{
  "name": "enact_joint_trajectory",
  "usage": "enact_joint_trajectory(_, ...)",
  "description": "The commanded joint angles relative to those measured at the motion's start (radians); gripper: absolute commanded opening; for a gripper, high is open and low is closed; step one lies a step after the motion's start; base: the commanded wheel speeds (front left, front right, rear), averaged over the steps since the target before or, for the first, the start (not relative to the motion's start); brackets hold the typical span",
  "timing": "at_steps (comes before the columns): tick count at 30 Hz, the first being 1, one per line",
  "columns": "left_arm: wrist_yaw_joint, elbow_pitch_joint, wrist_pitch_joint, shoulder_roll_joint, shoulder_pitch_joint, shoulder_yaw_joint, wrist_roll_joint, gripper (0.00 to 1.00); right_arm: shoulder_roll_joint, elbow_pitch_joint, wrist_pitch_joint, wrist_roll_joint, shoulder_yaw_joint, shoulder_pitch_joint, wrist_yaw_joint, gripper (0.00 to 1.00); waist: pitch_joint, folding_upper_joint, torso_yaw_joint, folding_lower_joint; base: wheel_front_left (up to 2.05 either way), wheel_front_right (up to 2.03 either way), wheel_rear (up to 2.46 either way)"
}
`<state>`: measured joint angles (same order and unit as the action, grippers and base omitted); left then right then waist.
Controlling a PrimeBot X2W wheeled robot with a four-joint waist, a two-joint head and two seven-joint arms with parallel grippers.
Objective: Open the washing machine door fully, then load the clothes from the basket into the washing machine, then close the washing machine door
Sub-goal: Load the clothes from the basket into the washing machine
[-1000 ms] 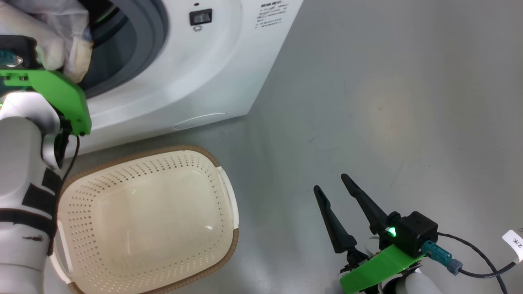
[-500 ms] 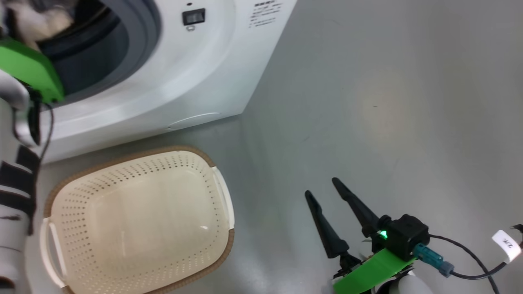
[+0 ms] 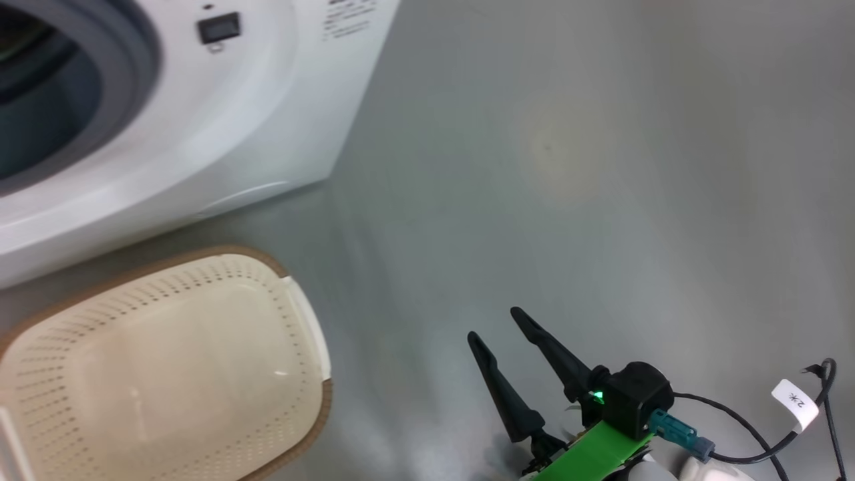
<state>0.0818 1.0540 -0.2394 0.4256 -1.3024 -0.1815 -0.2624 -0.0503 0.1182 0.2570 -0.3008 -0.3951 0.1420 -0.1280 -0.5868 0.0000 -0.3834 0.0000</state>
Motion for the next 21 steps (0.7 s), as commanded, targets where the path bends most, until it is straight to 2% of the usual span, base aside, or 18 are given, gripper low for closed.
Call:
enact_joint_trajectory(1,-0.003,-0.016,-0.011,0.058,-0.031,0.021,-0.005,0.00,0.000,-0.022,0.005,-0.007,-0.027,-0.022,-0.003,1.00,-0.034,0.0000,-0.037,0.0000,0.00,0.00,0.00)
enact_joint_trajectory(8,-0.002,-0.015,-0.021,0.114,-0.075,0.043,-0.010,0.00,0.000,-0.038,0.005,-0.019,-0.042,-0.033,-0.003,1.00,-0.072,0.0000,-0.078,0.0000,0.00,0.00,0.00)
enact_joint_trajectory(12,-0.033,-0.007,-0.022,0.128,-0.072,0.025,0.004,0.00,0.000,-0.042,0.005,-0.021,-0.046,-0.039,-0.003,1.00,-0.084,0.0000,-0.085,0.0000,0.00,0.00,0.00)
enact_joint_trajectory(15,-0.029,0.042,0.000,0.127,-0.083,0.013,0.010,0.00,0.000,-0.043,0.005,-0.021,-0.043,-0.044,-0.003,1.00,-0.086,0.0000,-0.081,0.0000,0.00,0.00,0.00)
enact_joint_trajectory(16,-0.033,0.058,0.012,0.124,-0.088,0.006,0.012,0.08,0.000,-0.041,0.005,-0.021,-0.043,-0.045,-0.003,1.00,-0.084,0.0000,-0.078,0.0000,0.00,0.00,0.00)
enact_joint_trajectory(17,-0.033,0.069,0.014,0.117,-0.092,0.003,0.011,0.35,0.000,-0.038,0.005,-0.020,-0.040,-0.045,-0.003,1.00,-0.080,0.0000,-0.072,0.0000,0.00,0.00,0.00)
enact_joint_trajectory(18,-0.036,0.082,0.019,0.108,-0.095,0.000,0.009,0.98,0.000,-0.036,0.005,-0.020,-0.038,-0.046,-0.003,1.00,-0.075,0.0000,-0.066,0.0000,0.00,0.00,0.00)
enact_joint_trajectory(21,-0.042,0.109,0.033,0.086,-0.097,-0.001,-0.001,1.00,0.000,-0.035,0.005,-0.022,-0.035,-0.043,-0.003,1.00,-0.065,0.0000,-0.053,0.0000,0.00,0.00,0.00)
